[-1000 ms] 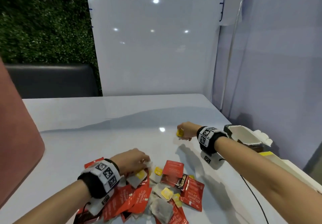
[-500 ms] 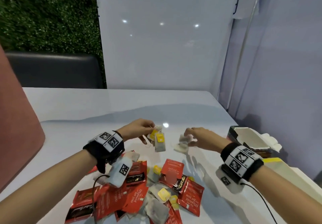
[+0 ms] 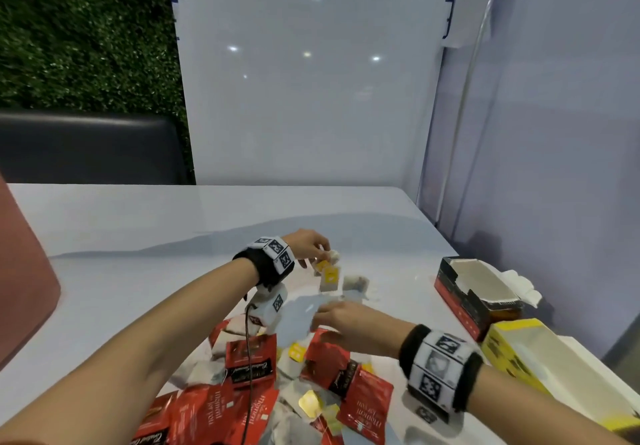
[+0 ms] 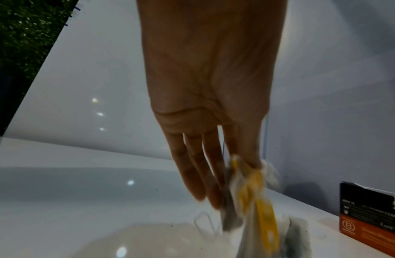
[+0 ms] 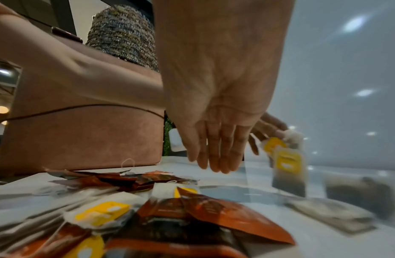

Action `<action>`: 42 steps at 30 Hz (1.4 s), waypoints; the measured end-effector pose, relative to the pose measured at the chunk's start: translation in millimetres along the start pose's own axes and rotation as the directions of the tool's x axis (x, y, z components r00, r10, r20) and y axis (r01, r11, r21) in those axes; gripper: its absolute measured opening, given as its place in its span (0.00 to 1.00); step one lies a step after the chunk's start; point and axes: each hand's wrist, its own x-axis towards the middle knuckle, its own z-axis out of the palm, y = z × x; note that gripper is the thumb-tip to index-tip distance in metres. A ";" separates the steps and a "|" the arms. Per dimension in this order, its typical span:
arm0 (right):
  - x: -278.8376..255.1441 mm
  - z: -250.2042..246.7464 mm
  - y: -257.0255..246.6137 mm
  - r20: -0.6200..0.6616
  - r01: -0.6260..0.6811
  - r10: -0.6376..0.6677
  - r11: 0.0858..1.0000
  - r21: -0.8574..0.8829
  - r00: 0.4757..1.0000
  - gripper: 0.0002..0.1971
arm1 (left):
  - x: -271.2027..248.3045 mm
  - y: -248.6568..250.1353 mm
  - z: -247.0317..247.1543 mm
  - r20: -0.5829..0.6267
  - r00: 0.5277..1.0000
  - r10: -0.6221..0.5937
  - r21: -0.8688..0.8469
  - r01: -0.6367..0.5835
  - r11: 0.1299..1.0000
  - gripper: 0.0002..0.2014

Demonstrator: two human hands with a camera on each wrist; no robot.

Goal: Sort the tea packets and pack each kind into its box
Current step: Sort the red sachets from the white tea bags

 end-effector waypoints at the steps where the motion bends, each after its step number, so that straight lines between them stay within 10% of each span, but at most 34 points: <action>1: 11.0 1.2 -6.3 0.049 -0.008 0.008 1.000 -0.007 0.999 0.14 | -0.7 -0.6 1.3 0.084 0.996 -0.015 -0.043 0.019 0.999 0.15; 6: 43.6 8.0 -27.3 0.235 -0.051 0.064 0.997 -0.063 0.970 0.20 | -36.8 -13.5 -10.7 0.234 0.972 -0.009 -0.209 0.060 0.976 0.25; 15: 55.3 16.5 -30.0 0.272 -0.208 0.187 0.977 0.052 0.944 0.18 | -134.8 -98.5 2.6 0.242 0.964 -0.110 0.290 0.037 0.956 0.30; 23: 46.2 14.8 -32.4 0.315 -0.238 0.203 0.968 0.077 0.927 0.23 | -144.7 -94.3 28.3 0.120 0.992 -0.044 0.378 -0.004 0.926 0.20; 37: 29.0 -10.6 -4.3 -0.007 -0.158 0.188 0.846 0.509 0.982 0.05 | -142.4 -90.0 40.4 0.048 0.998 -0.049 0.306 0.032 0.951 0.20; 42: 31.2 -3.7 3.5 0.026 -0.286 0.286 0.936 0.204 0.958 0.11 | -140.8 -92.4 43.2 0.053 0.993 -0.110 0.306 0.088 0.948 0.28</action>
